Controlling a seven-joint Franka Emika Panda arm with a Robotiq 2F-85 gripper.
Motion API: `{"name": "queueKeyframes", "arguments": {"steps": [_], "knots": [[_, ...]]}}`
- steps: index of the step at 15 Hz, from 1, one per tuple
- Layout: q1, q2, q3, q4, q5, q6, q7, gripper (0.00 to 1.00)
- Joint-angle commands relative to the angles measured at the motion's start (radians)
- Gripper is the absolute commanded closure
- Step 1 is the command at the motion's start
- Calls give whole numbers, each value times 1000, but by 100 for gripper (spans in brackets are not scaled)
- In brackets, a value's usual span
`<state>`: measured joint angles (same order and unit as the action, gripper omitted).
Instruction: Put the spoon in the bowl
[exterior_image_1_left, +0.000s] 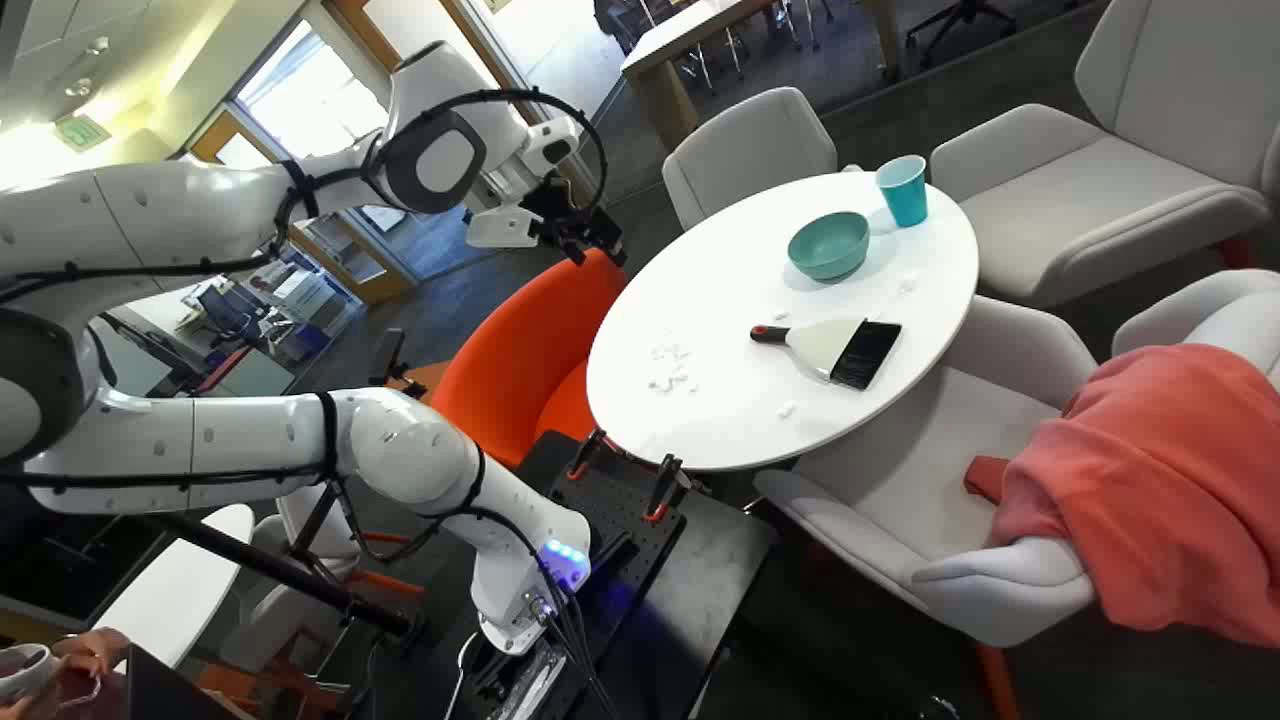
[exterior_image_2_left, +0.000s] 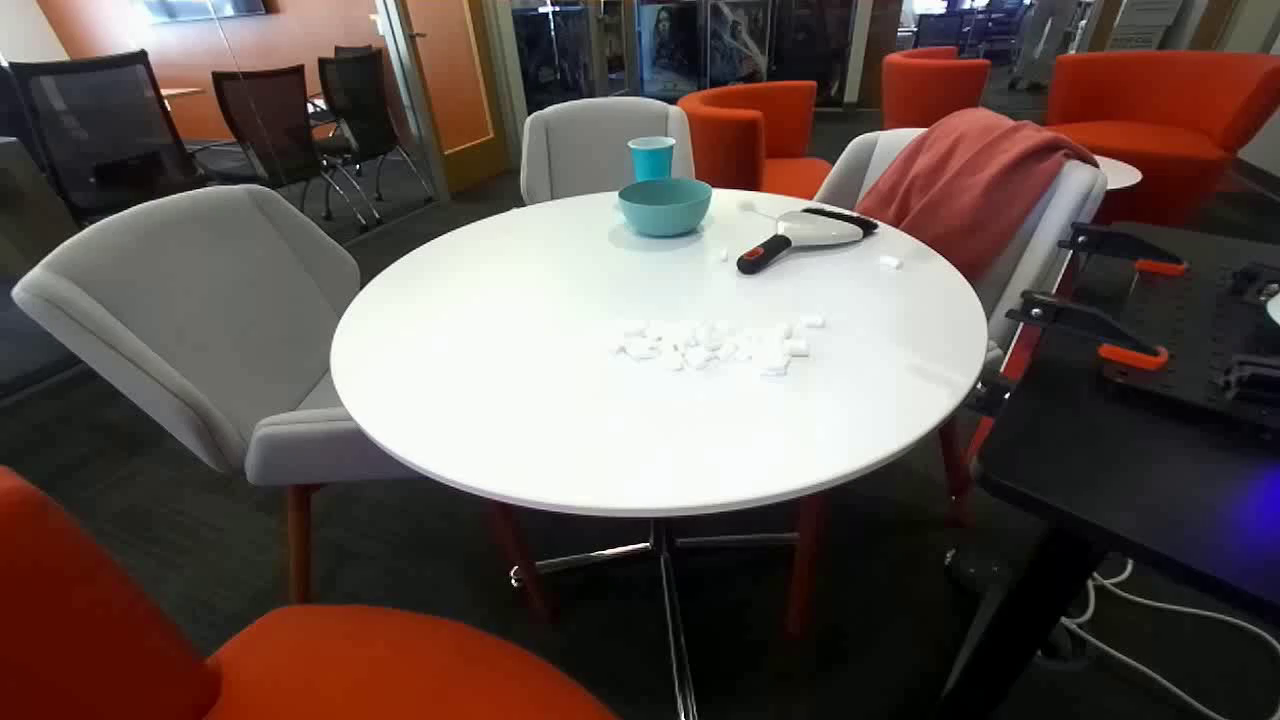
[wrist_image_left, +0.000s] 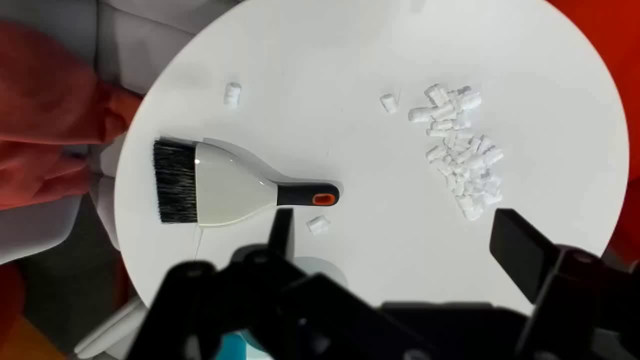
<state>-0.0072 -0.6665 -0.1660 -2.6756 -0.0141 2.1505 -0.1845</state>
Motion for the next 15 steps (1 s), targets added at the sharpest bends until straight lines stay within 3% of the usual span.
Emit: {"name": "queueKeyframes", "arguments": {"steps": [1, 11, 15], "knots": [[-13, 1, 13, 2, 10, -3, -7, 0], [-13, 1, 13, 2, 10, -3, -7, 0], [-17, 179, 10, 96, 20, 291, 39, 0]]}}
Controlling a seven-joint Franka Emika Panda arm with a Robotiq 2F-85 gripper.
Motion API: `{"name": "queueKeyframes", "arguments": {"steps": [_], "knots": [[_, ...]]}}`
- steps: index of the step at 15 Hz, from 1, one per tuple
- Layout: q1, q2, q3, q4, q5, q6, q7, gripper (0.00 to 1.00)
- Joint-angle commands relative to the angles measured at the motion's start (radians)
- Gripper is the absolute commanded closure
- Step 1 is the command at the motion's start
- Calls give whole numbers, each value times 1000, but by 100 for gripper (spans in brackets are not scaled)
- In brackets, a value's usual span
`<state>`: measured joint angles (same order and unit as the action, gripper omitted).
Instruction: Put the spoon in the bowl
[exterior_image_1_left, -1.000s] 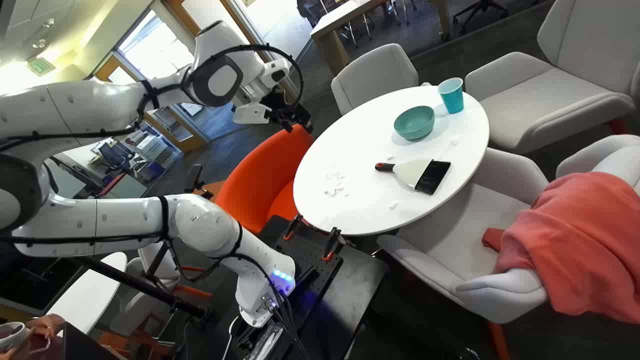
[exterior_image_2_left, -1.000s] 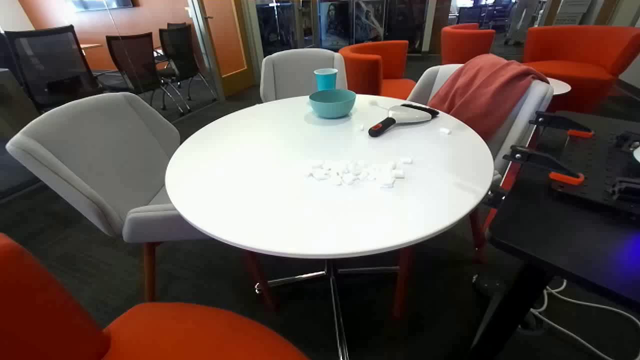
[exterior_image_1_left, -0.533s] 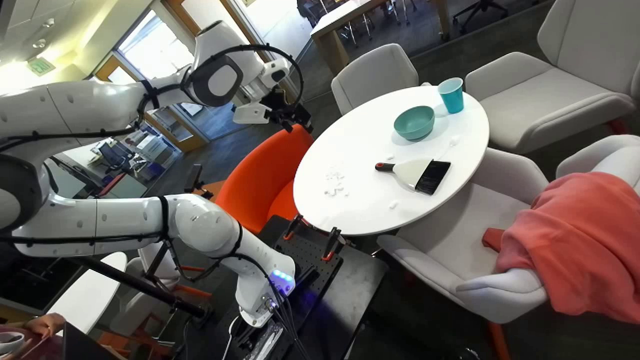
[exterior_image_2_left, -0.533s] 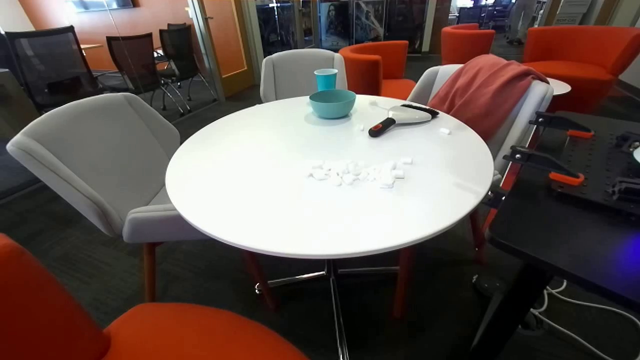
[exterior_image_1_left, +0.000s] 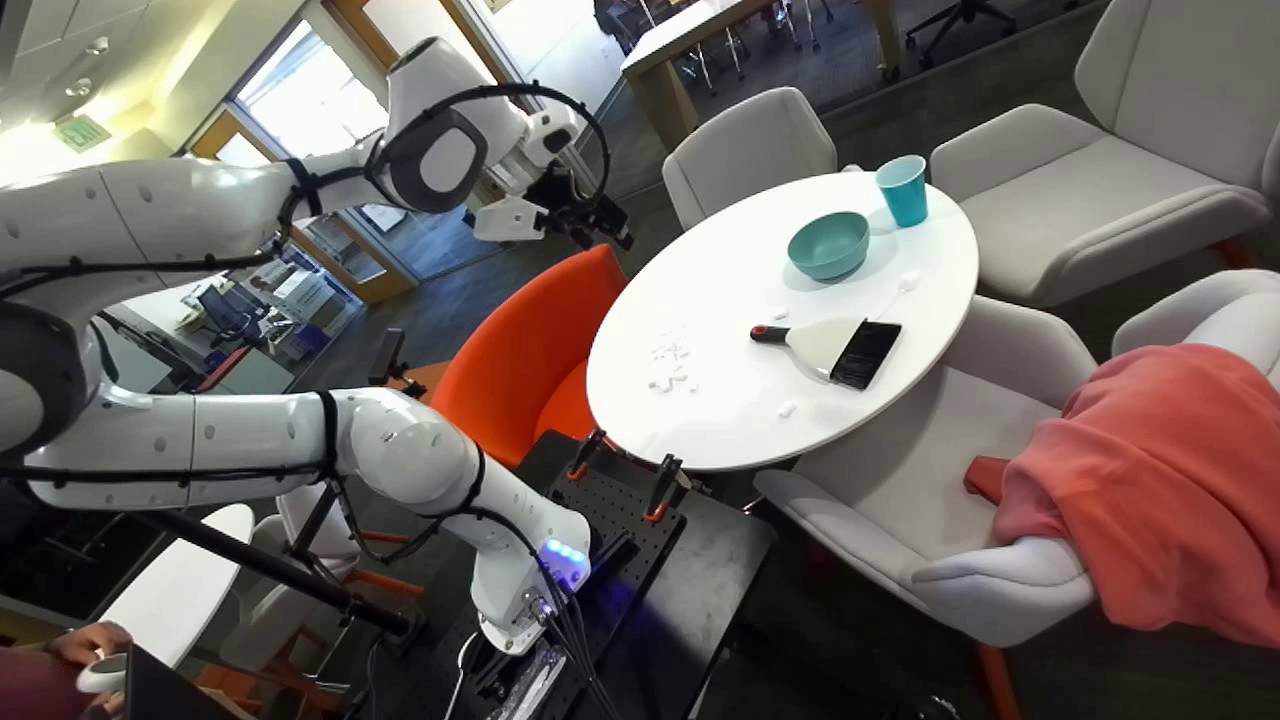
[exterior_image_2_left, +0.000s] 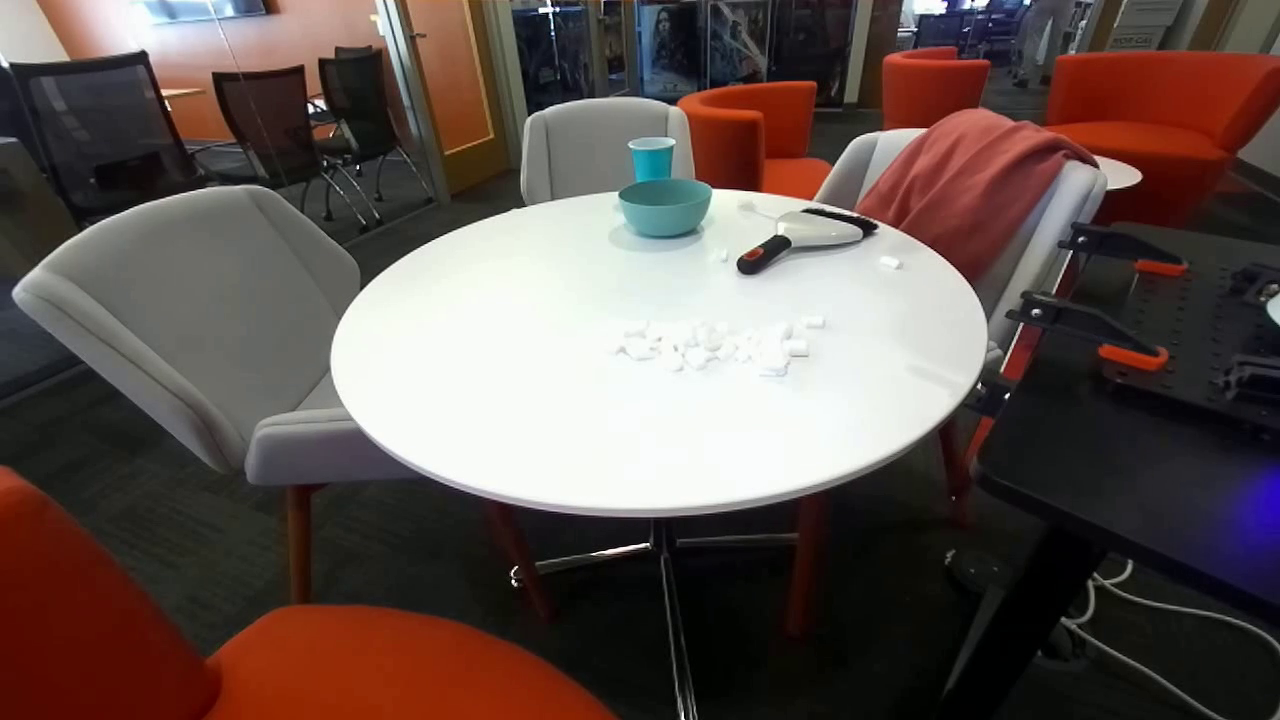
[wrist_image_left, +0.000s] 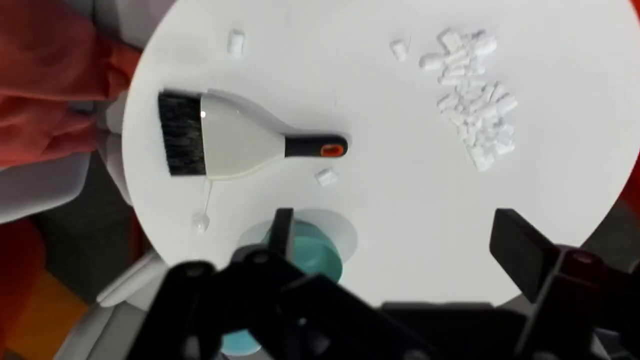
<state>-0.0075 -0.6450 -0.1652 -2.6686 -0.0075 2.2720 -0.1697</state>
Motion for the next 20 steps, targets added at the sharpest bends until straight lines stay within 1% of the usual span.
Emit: {"name": "queueKeyframes", "arguments": {"steps": [1, 2, 3, 5, 7, 9, 11, 12, 13, 15, 16, 19, 20], "knots": [[-29, 218, 13, 121, -4, 245, 35, 0], [-46, 270, 13, 147, -17, 307, 48, 0], [-55, 323, 10, 179, -20, 345, 52, 0], [-80, 444, 6, 253, -18, 397, 70, 0], [-95, 571, -5, 331, -3, 425, 78, 0], [-103, 699, -16, 417, 35, 420, 64, 0], [-116, 811, -10, 490, 78, 416, 47, 0], [-125, 843, -3, 512, 71, 402, 60, 0], [-124, 751, 0, 430, 42, 406, 64, 0], [-130, 831, 3, 482, 43, 406, 66, 0], [-131, 849, 3, 496, 43, 406, 66, 0], [-132, 852, 4, 507, 43, 406, 66, 0], [-141, 883, 15, 531, 77, 414, 52, 0]]}}
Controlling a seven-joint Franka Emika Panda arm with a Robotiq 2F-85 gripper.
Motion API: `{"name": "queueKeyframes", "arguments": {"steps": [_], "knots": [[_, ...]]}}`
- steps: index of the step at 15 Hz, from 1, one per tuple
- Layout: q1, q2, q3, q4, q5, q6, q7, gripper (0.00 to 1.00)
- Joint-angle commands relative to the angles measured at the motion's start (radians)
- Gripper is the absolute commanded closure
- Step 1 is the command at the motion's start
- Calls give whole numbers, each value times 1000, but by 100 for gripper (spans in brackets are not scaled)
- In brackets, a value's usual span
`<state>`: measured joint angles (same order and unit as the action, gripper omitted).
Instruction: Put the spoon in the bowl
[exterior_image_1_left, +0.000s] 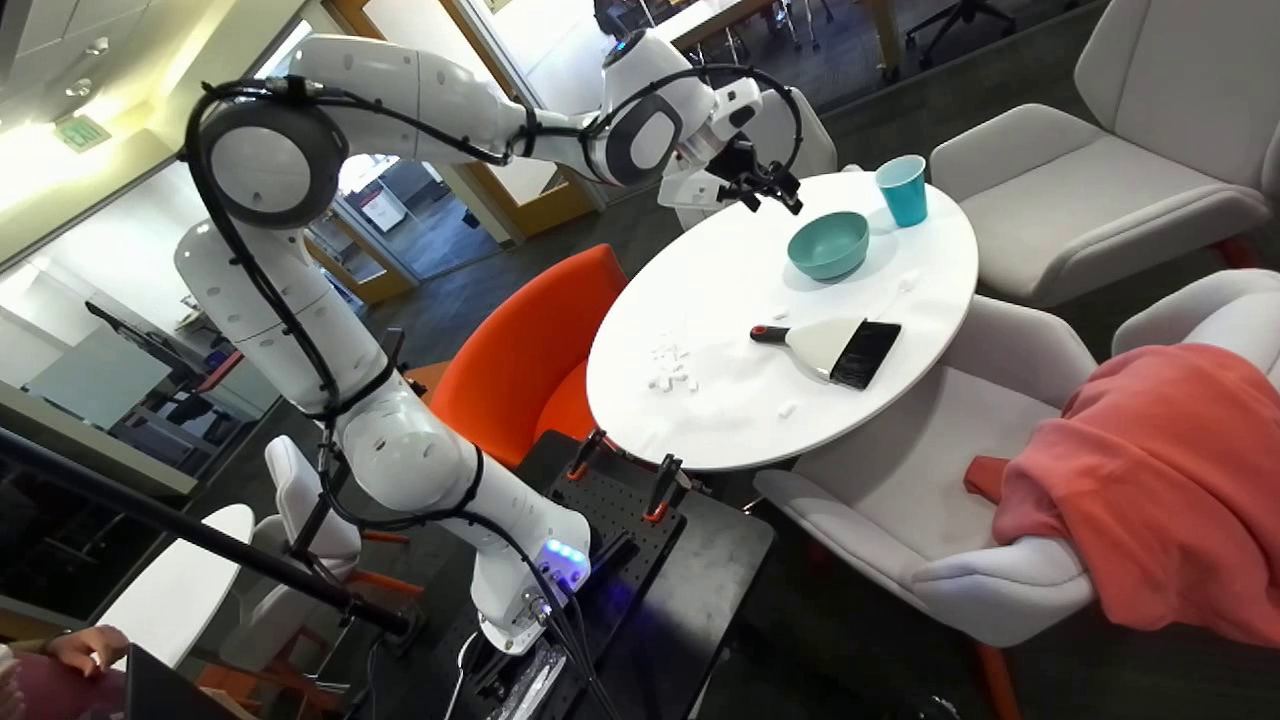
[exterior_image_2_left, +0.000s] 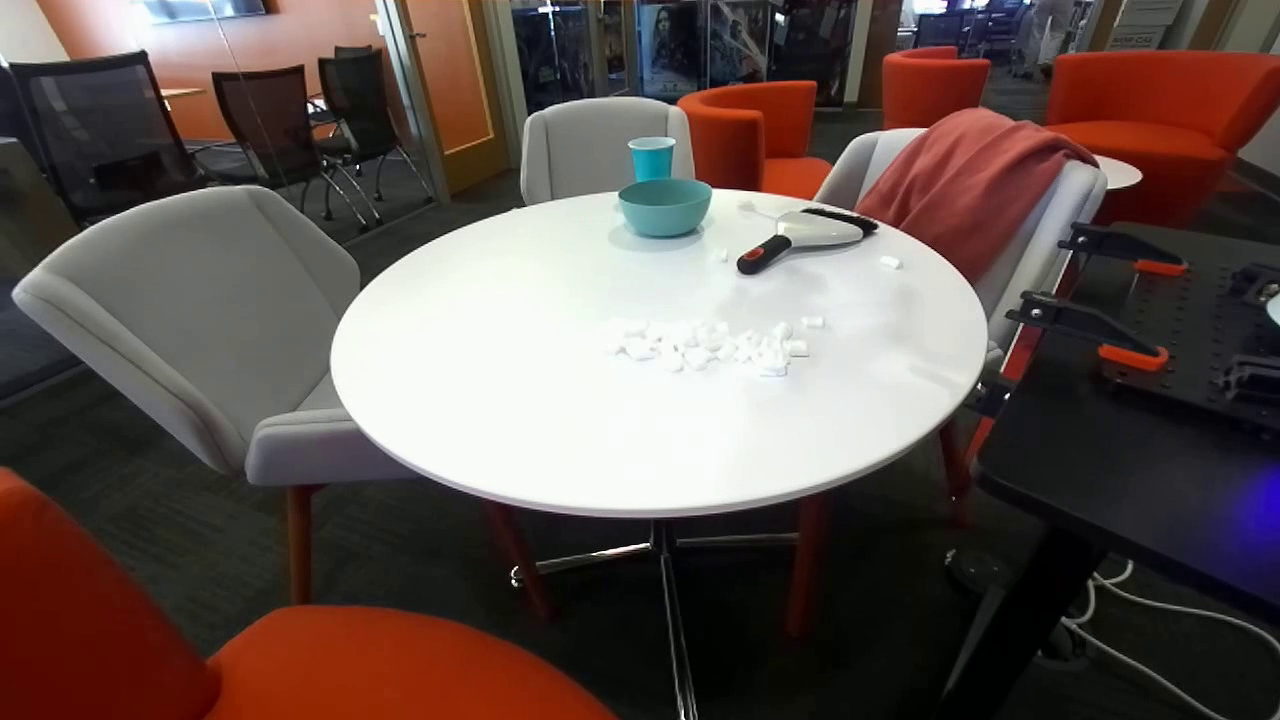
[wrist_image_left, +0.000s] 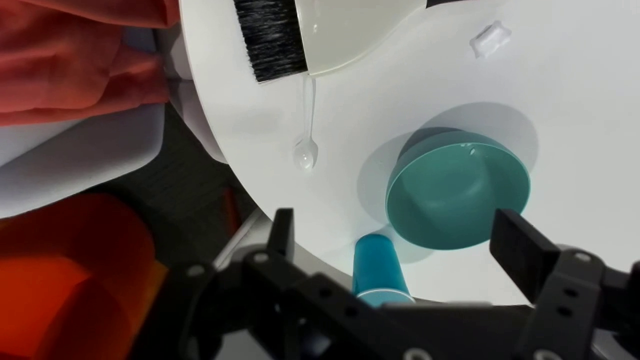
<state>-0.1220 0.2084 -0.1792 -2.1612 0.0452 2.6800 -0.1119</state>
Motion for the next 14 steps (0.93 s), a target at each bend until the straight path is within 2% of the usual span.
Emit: {"name": "queueKeyframes", "arguments": {"steps": [1, 4, 14], "knots": [[-31, 58, 33, 45, 32, 2, -8, 0], [-72, 182, 67, 135, 107, -11, -34, 0], [-115, 589, 52, 492, 48, -47, 29, 0]]}}
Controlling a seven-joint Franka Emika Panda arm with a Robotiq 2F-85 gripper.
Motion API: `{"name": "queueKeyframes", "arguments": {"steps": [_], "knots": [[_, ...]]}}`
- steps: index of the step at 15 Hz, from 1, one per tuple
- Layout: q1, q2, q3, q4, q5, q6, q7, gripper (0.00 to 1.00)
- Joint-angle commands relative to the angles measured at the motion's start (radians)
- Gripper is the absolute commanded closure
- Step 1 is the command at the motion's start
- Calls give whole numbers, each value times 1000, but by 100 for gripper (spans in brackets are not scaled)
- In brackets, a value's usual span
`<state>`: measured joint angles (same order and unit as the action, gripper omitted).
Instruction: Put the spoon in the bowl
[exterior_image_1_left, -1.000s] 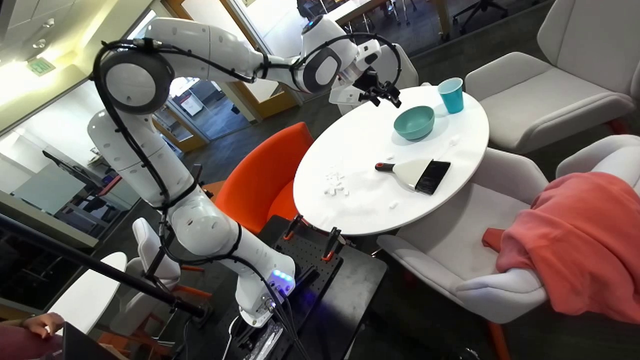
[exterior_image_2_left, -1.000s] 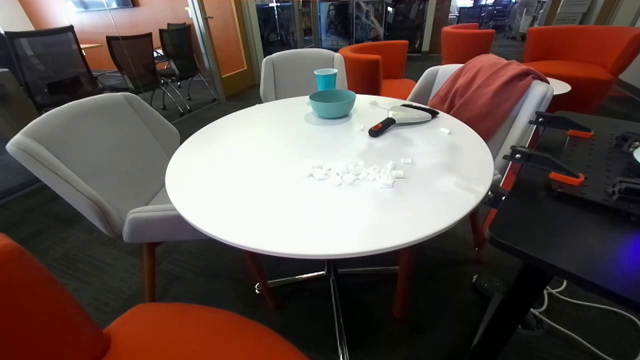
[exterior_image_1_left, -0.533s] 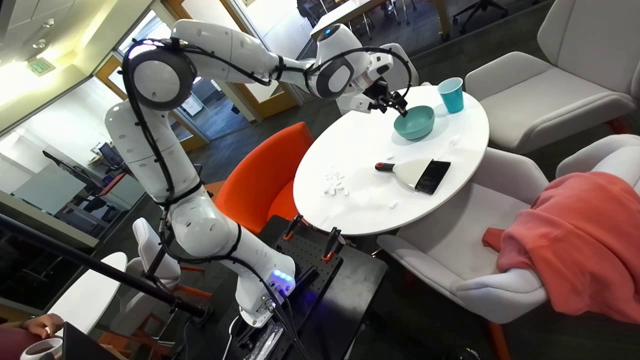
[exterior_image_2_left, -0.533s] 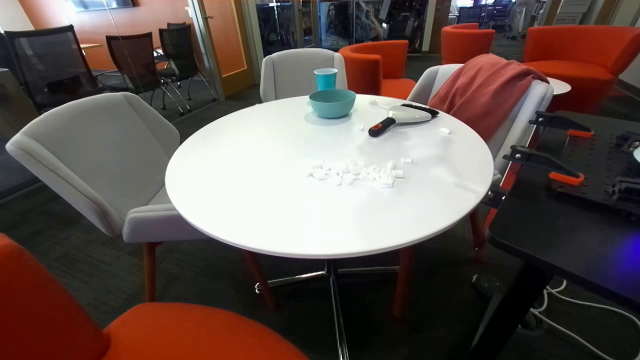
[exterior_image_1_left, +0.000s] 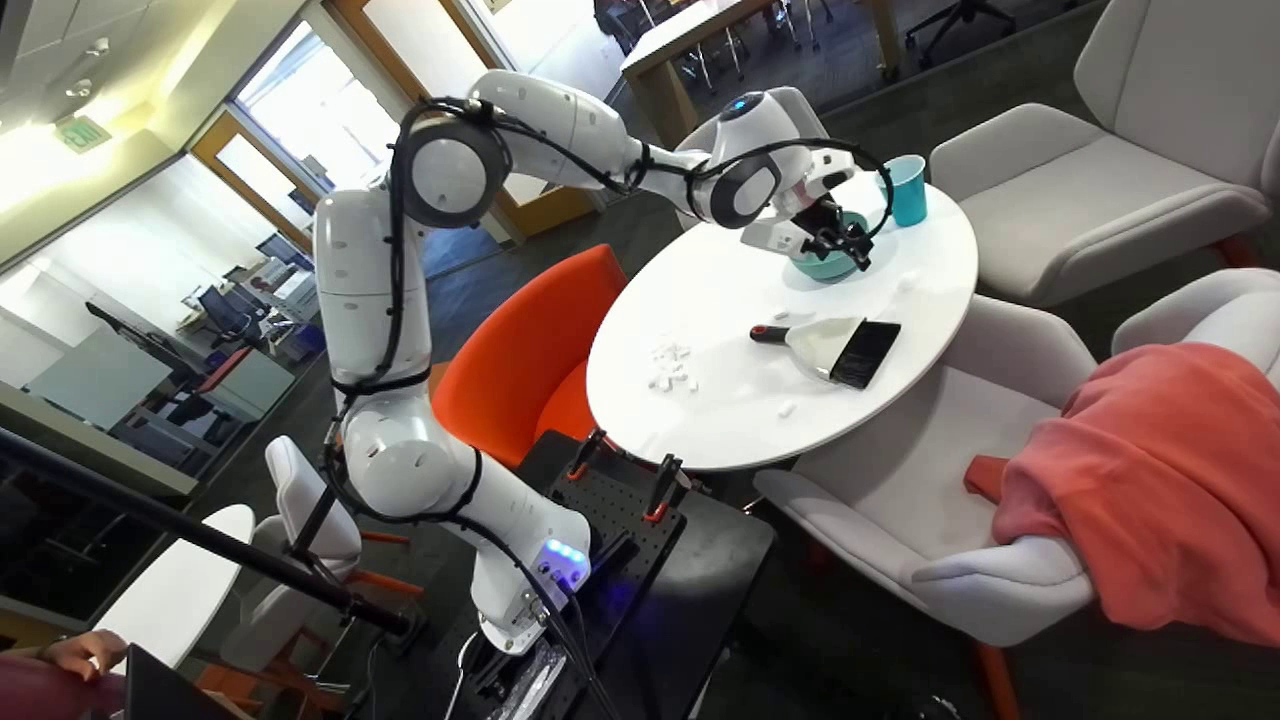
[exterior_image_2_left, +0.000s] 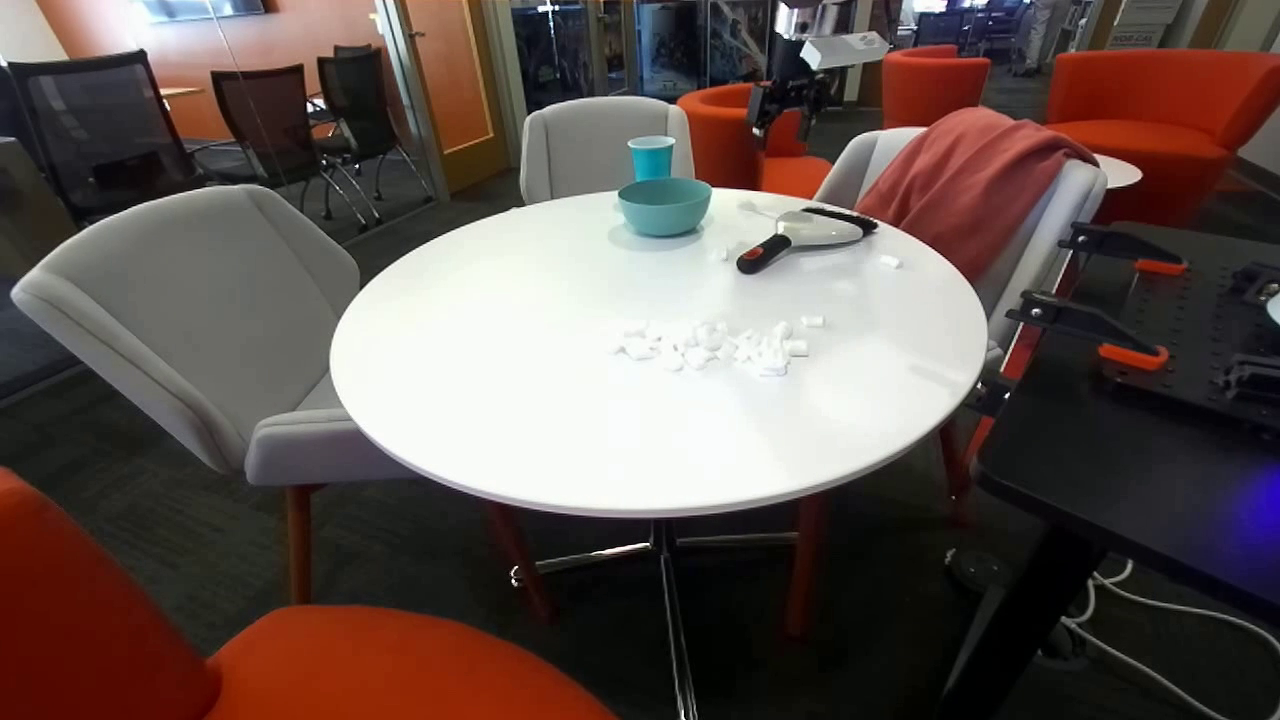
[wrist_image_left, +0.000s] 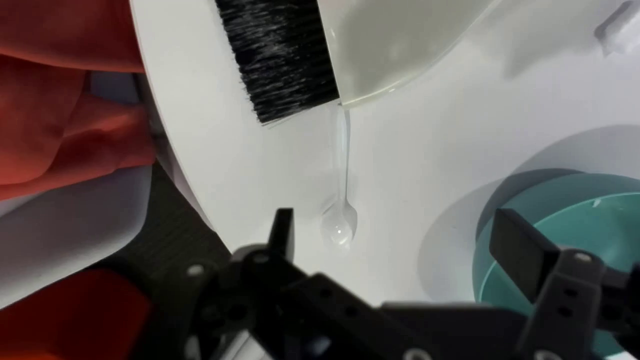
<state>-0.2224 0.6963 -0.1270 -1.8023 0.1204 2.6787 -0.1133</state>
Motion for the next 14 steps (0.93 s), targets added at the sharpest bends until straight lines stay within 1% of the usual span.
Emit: {"name": "queueKeyframes", "arguments": {"steps": [1, 7, 14], "knots": [[-16, 133, -4, 165, -31, -51, 34, 0], [-12, 286, -31, 328, -57, -75, 71, 0], [-15, 396, -30, 457, -63, -129, 85, 0]]}}
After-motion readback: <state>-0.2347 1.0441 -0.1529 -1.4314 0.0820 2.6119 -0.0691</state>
